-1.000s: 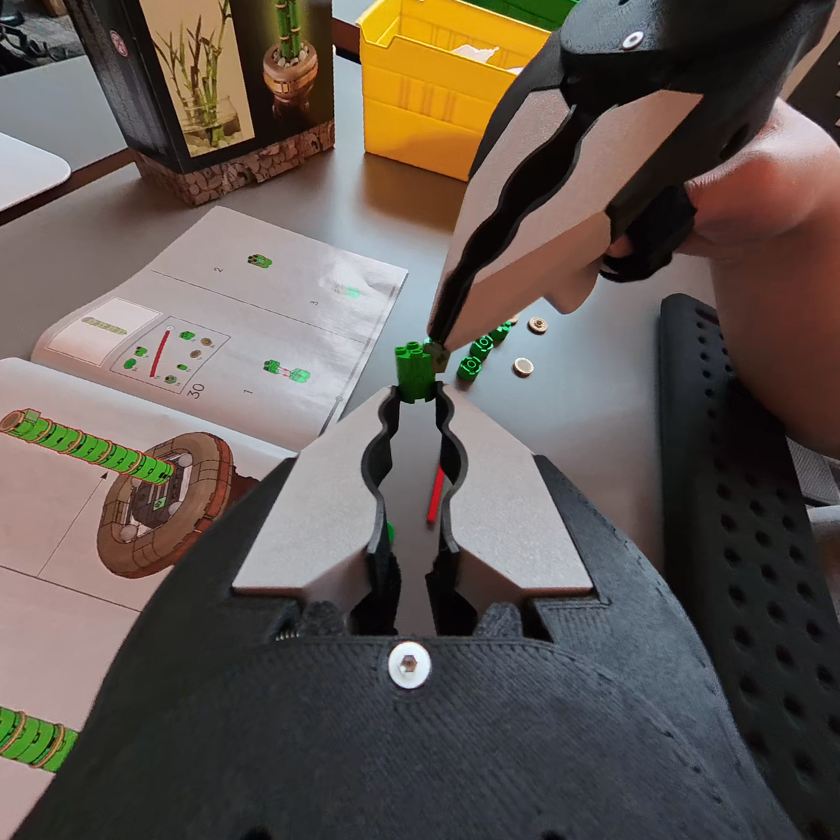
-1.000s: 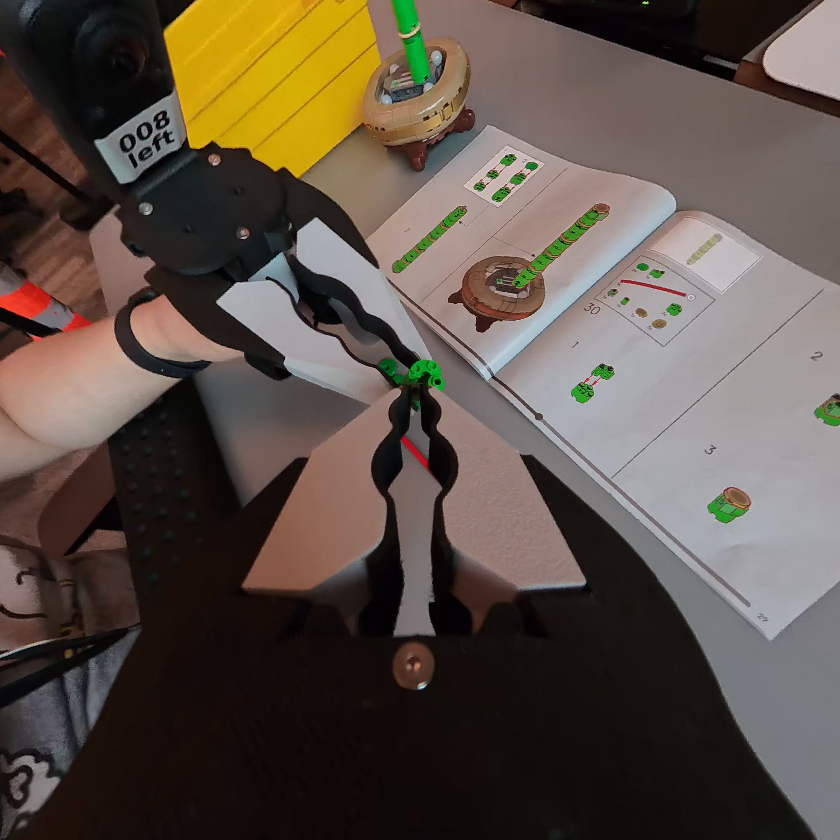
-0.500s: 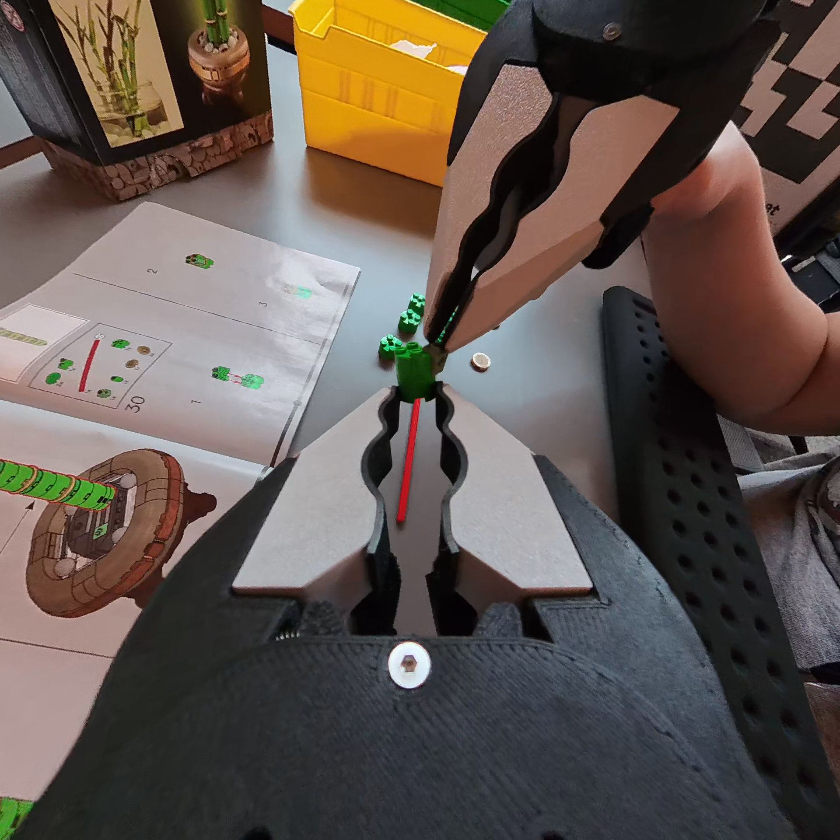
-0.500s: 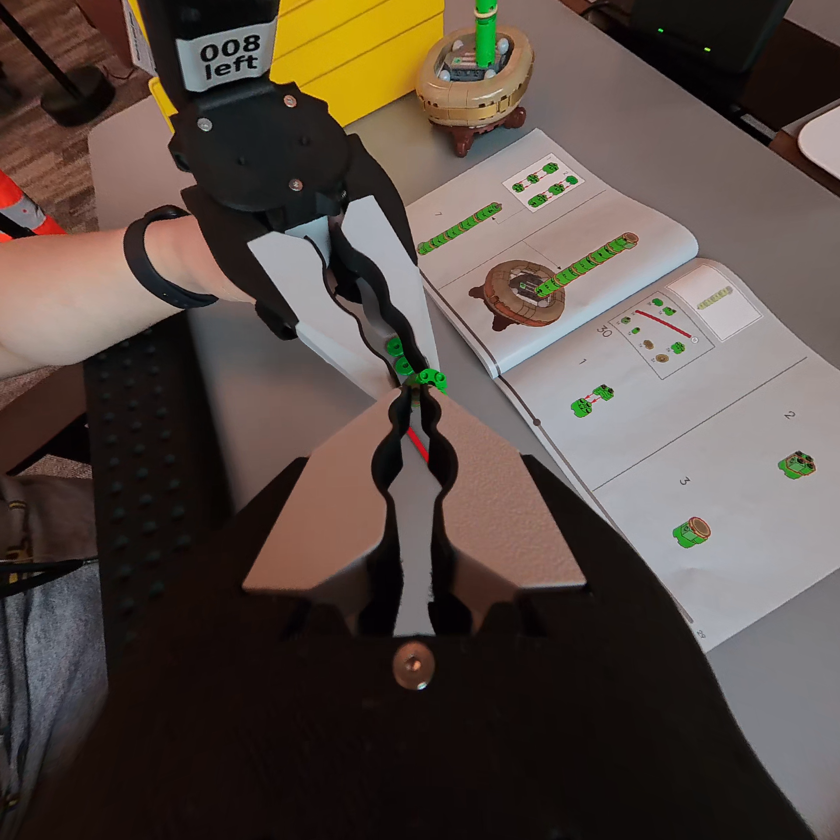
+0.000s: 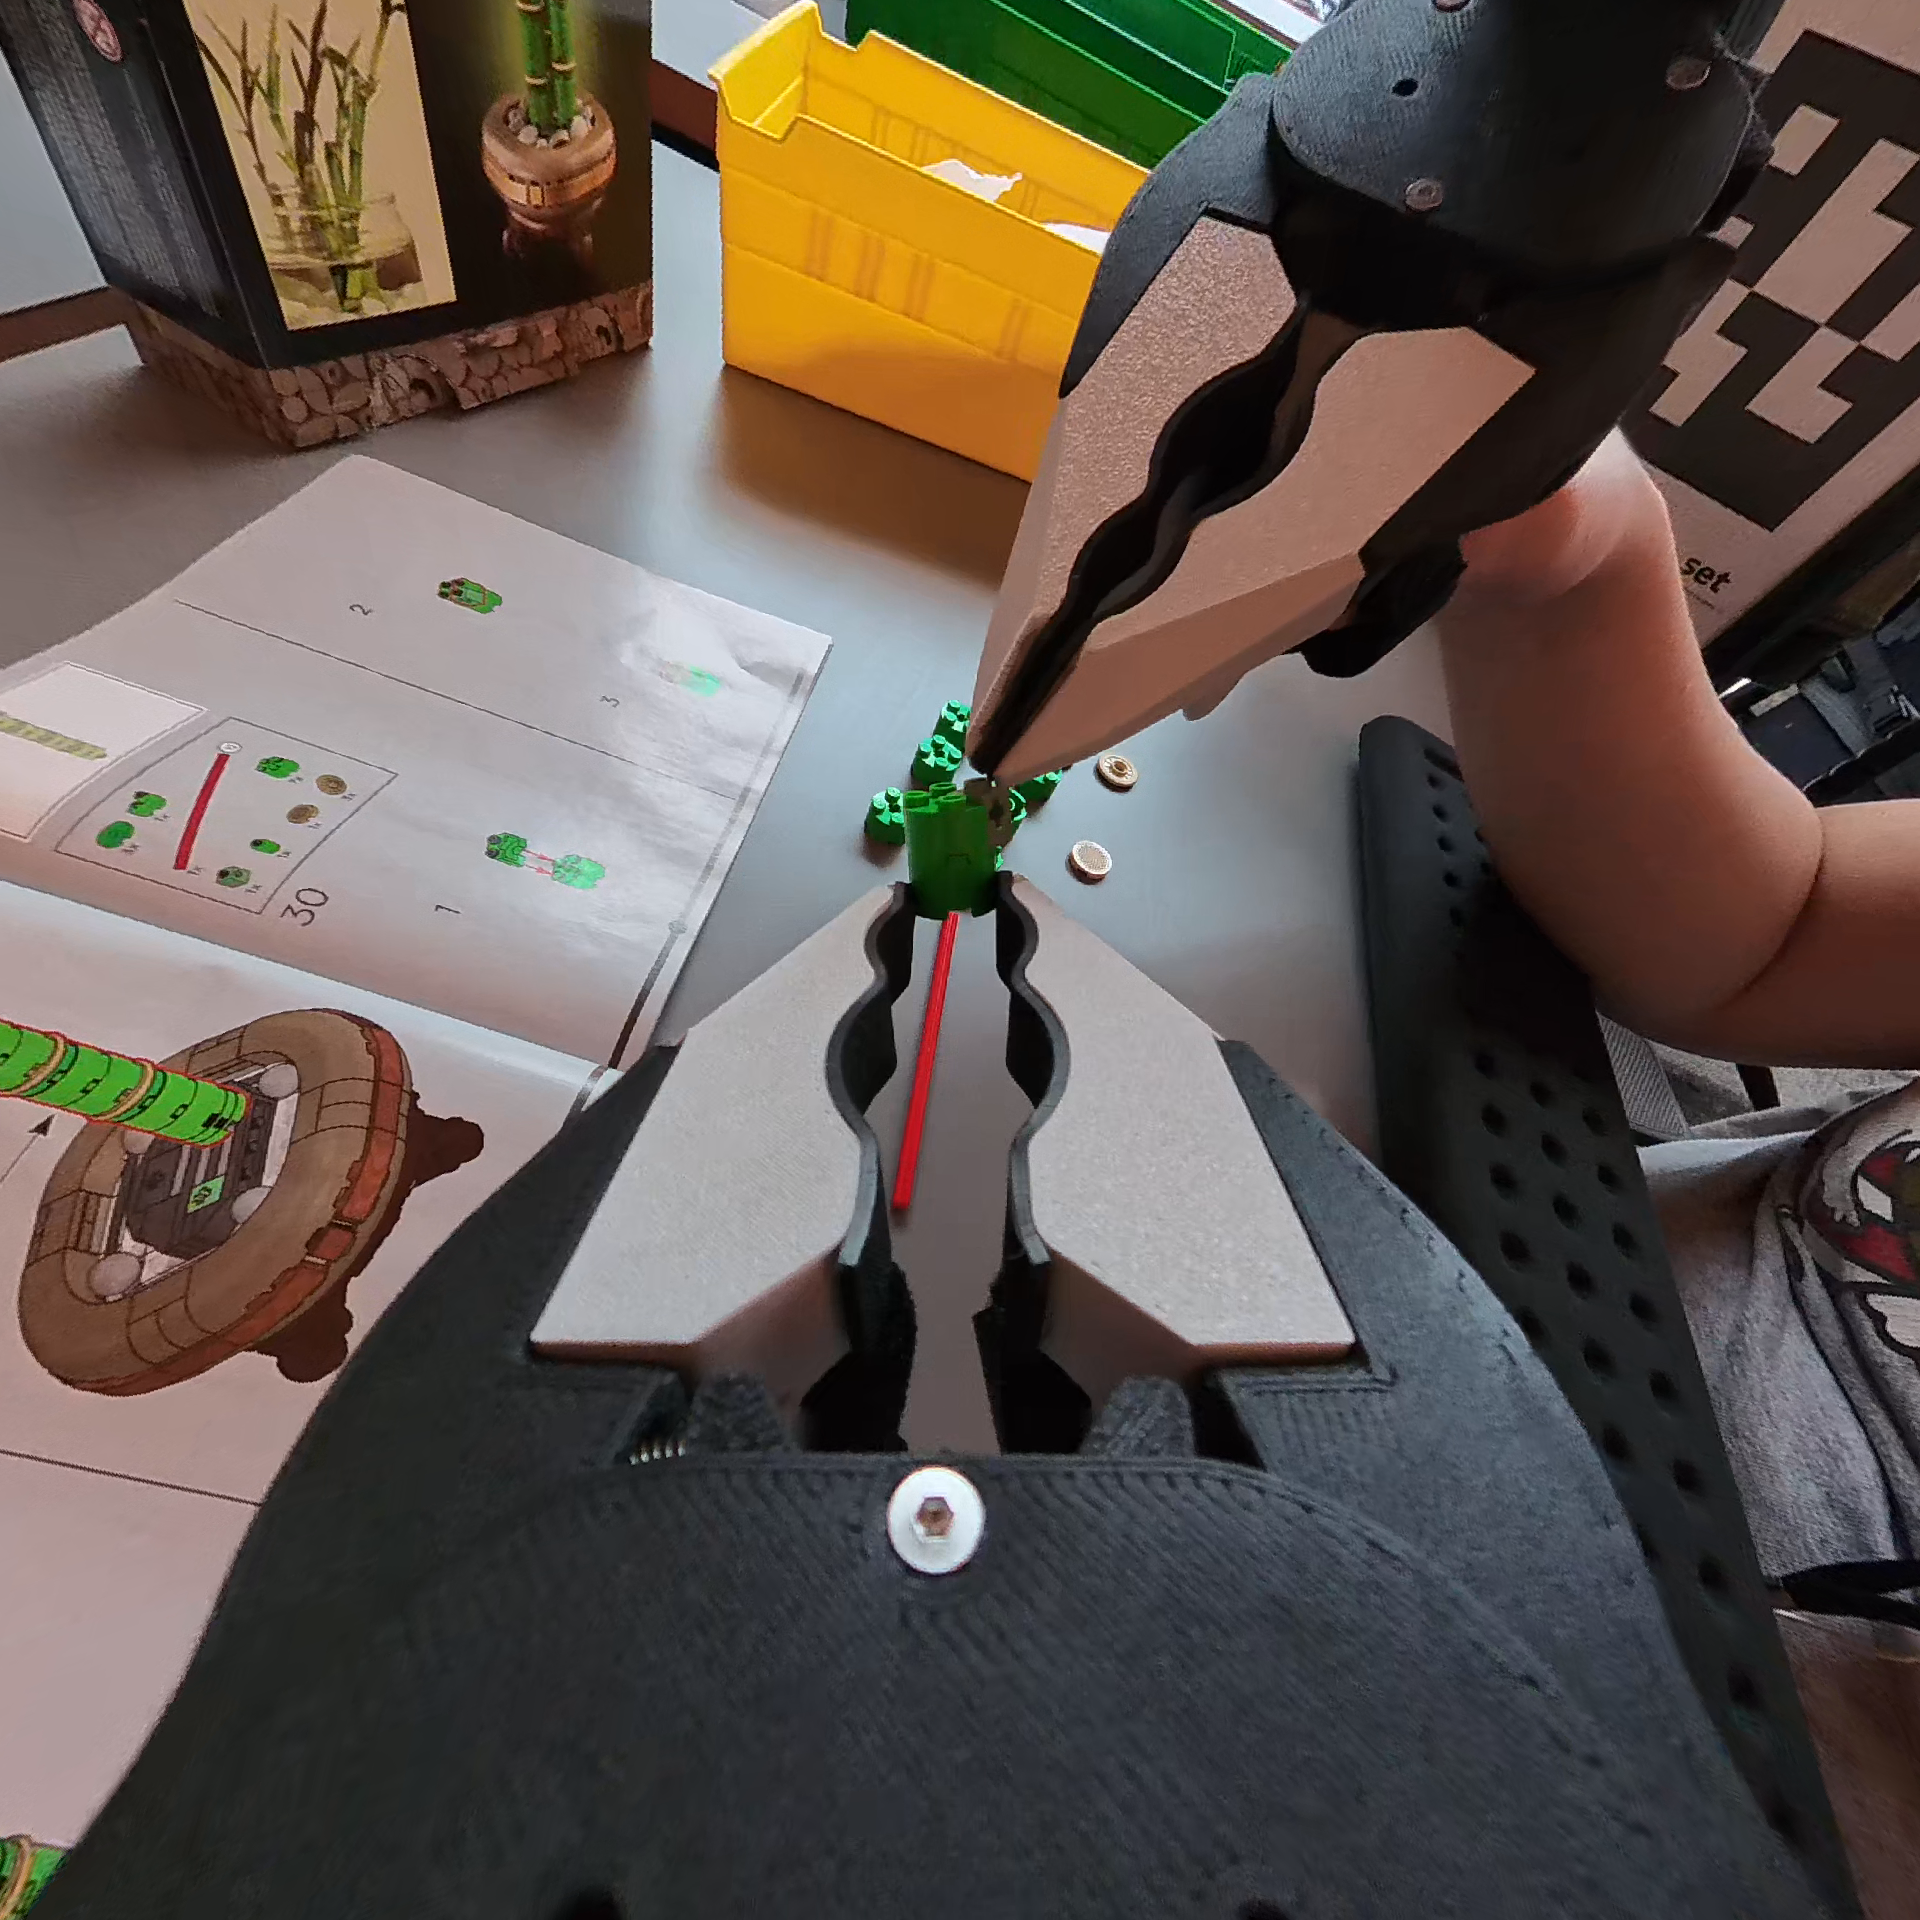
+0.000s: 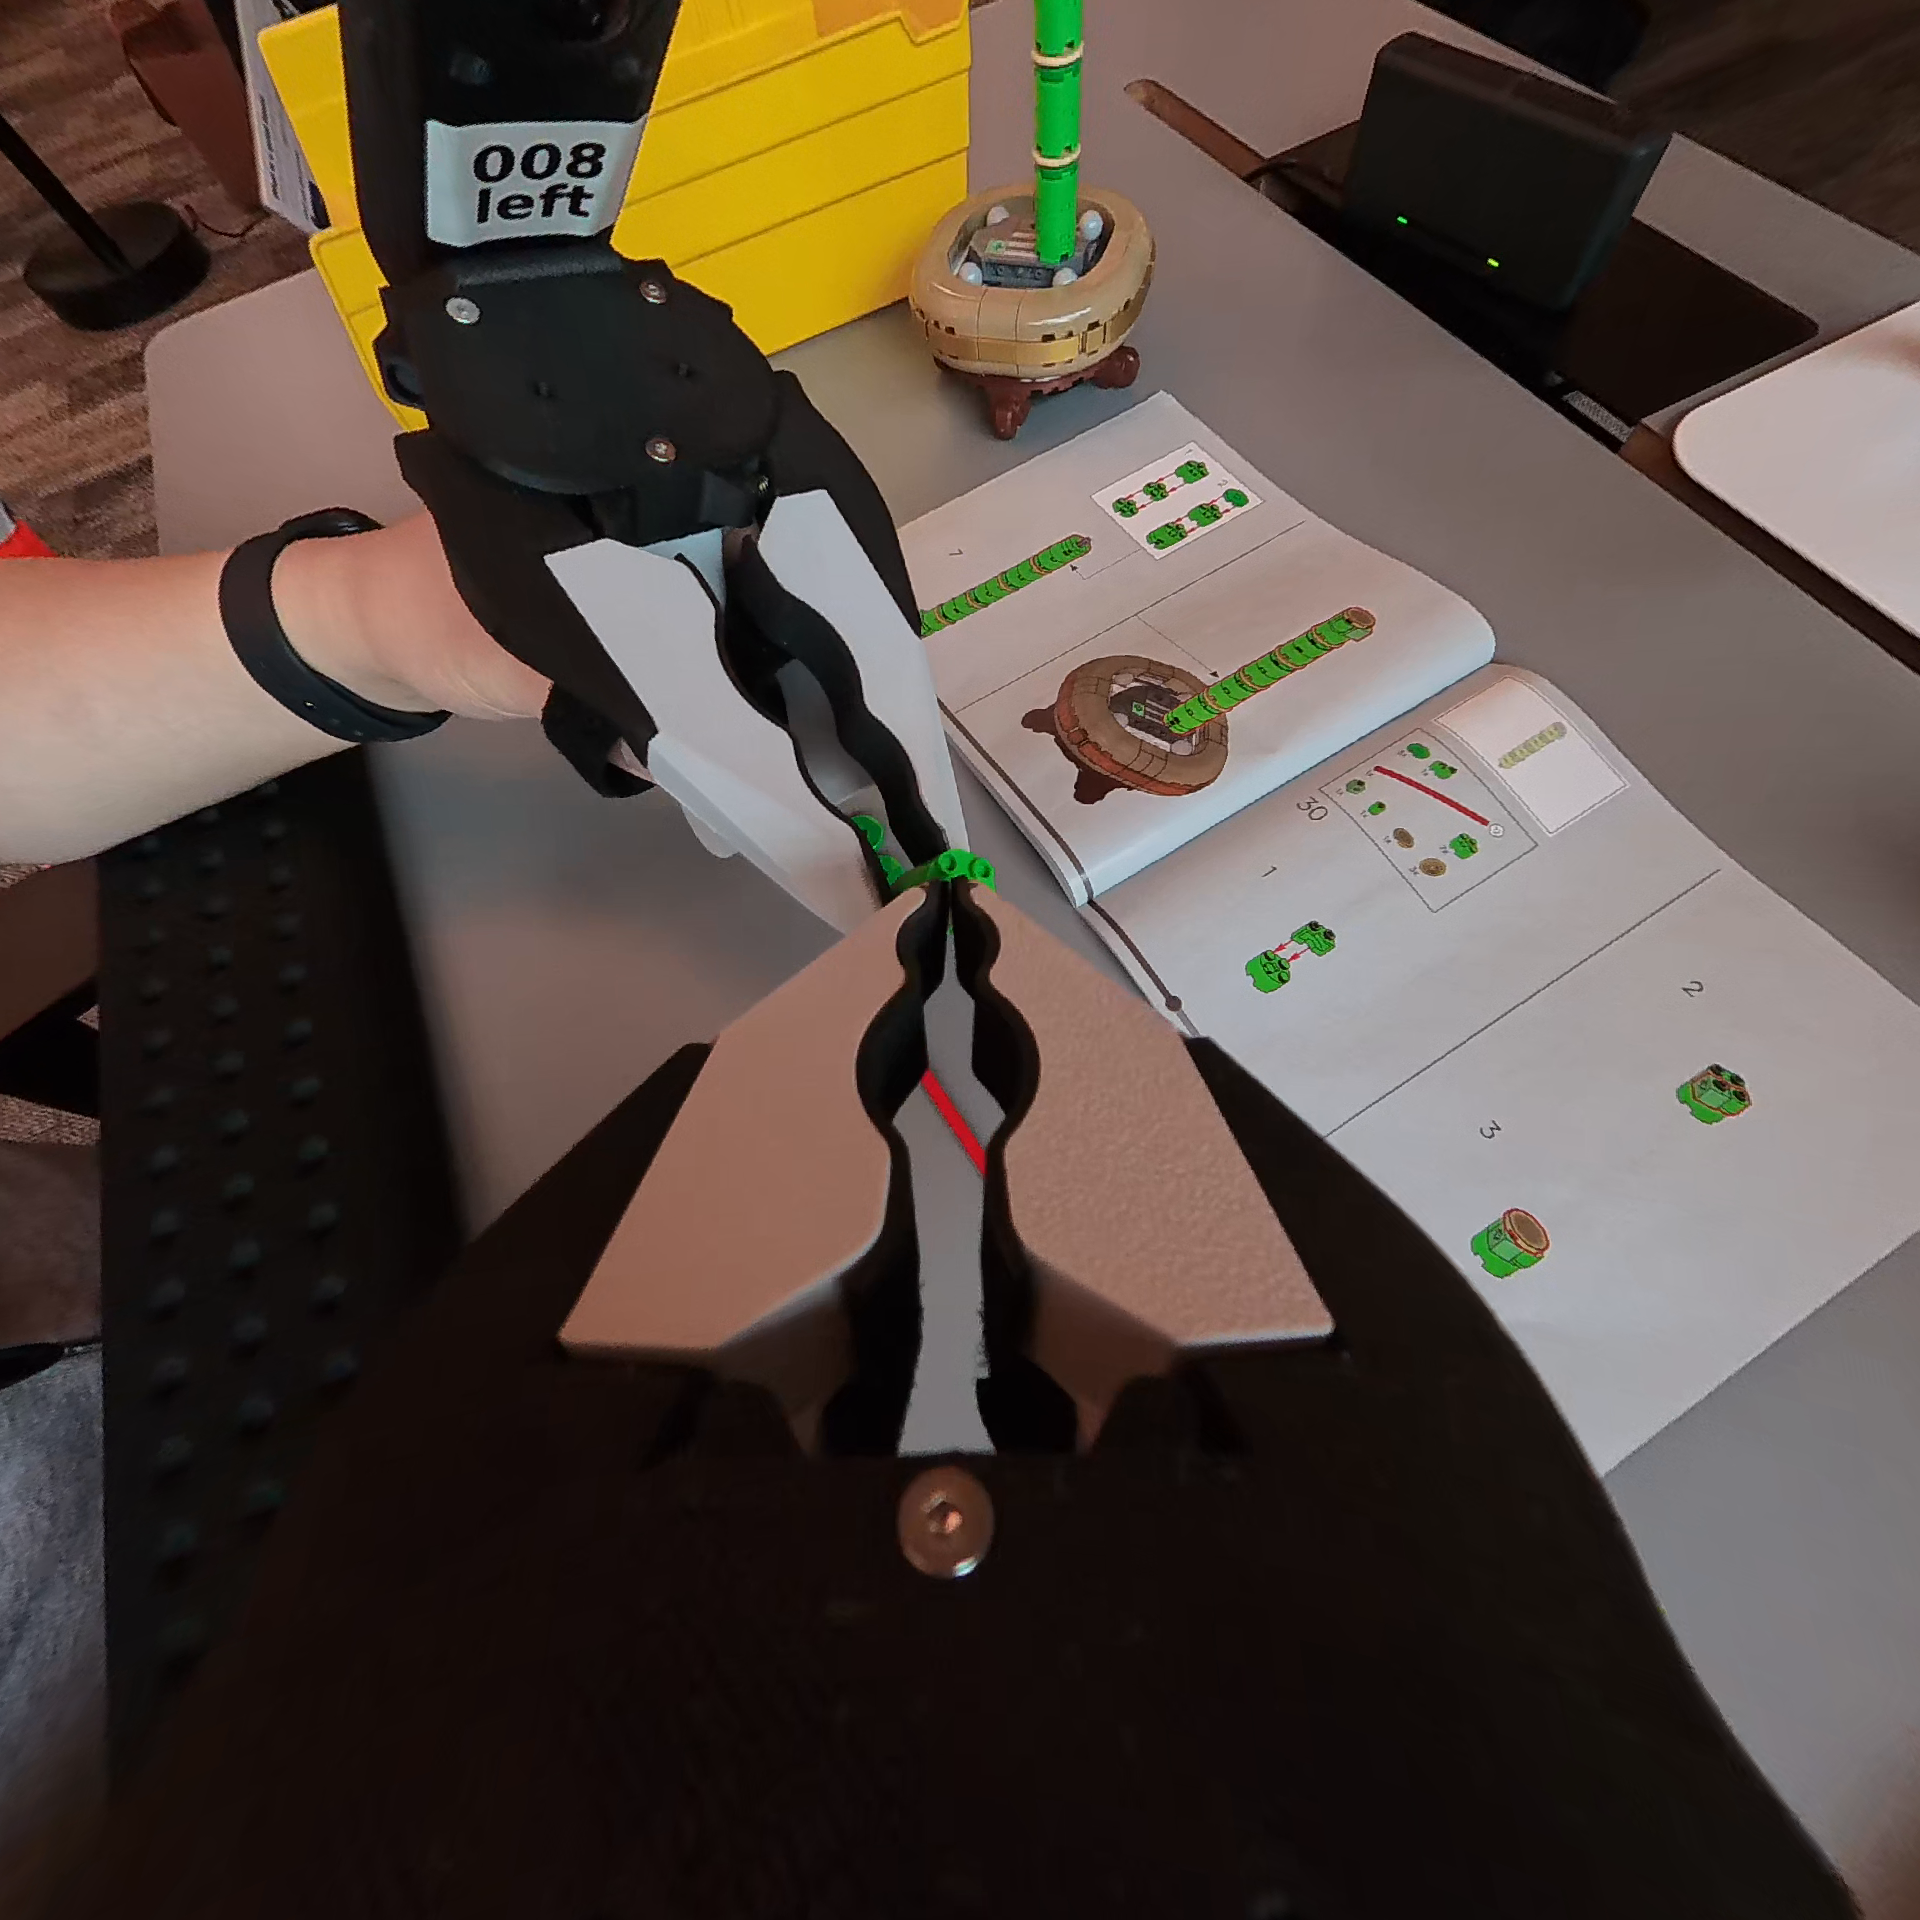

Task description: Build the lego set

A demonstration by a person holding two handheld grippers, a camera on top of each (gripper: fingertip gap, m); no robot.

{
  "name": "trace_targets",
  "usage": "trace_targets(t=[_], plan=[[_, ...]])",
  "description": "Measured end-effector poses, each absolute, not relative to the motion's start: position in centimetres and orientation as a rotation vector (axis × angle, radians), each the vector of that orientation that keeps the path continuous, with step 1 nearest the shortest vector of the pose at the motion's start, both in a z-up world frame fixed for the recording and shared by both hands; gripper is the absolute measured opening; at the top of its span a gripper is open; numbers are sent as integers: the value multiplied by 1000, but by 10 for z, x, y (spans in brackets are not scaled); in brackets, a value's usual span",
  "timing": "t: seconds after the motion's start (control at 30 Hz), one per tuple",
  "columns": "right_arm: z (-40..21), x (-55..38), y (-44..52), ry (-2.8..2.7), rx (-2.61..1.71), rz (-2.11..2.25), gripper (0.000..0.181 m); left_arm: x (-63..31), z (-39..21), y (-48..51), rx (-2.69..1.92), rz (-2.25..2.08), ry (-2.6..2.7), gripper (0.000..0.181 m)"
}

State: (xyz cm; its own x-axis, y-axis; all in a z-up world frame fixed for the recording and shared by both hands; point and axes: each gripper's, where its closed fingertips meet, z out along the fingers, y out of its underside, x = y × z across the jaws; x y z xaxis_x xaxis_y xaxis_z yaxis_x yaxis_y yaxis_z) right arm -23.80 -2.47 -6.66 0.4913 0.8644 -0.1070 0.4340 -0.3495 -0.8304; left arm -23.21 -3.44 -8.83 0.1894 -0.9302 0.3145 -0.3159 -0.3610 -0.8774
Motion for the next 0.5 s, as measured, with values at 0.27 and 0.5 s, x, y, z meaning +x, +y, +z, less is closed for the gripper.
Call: trace_targets(t=[0.27,0.5], plan=[[-65,-240,-24,-1086,-1921,709,0,-233,-87,-34,-1808,-1190,1154,14],[-63,-240,-24,-1069,-1913,750,0,-234,-84,-34,-1828,-1249,1120,14]])
